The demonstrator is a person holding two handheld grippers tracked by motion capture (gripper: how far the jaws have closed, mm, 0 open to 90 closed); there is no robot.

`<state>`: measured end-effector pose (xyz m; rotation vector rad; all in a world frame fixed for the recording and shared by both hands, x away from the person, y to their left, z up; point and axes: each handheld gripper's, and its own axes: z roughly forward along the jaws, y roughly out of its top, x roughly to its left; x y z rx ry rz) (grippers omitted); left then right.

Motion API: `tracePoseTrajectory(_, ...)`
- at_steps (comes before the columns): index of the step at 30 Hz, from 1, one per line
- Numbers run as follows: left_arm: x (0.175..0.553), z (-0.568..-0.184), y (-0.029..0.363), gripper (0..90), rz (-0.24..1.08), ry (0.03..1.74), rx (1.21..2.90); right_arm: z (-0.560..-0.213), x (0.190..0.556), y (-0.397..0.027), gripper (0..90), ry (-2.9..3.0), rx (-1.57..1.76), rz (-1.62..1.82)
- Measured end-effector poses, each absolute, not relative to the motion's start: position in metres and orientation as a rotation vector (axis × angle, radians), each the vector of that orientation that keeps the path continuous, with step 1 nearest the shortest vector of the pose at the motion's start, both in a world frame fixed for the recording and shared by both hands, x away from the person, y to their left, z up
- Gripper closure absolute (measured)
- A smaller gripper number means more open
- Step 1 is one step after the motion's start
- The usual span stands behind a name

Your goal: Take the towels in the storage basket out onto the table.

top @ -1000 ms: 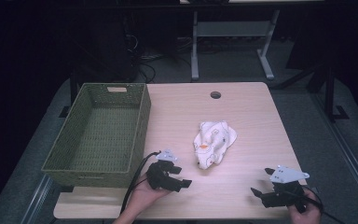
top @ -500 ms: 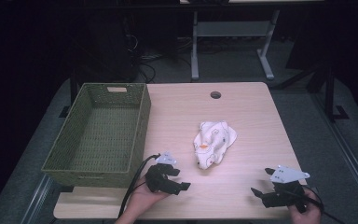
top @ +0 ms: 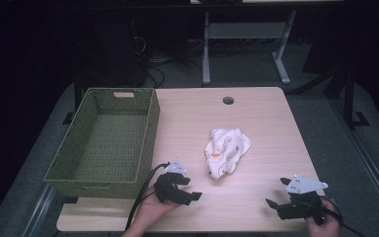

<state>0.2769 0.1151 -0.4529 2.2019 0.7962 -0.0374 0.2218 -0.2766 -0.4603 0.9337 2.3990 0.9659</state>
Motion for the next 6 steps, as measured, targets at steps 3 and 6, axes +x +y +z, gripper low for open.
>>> tracePoseTrajectory(3,0.2771,-0.4524,0.1152,28.8,-0.034,0.801,2.193,-0.4606,0.2217,-0.2775,14.0,2.398,0.936,0.971)
tracePoseTrajectory(6,0.2777,-0.4519,0.1158,28.8,-0.028,0.802,2.189,-0.4607,0.2218,-0.2789,14.0,2.395,0.935,0.973)
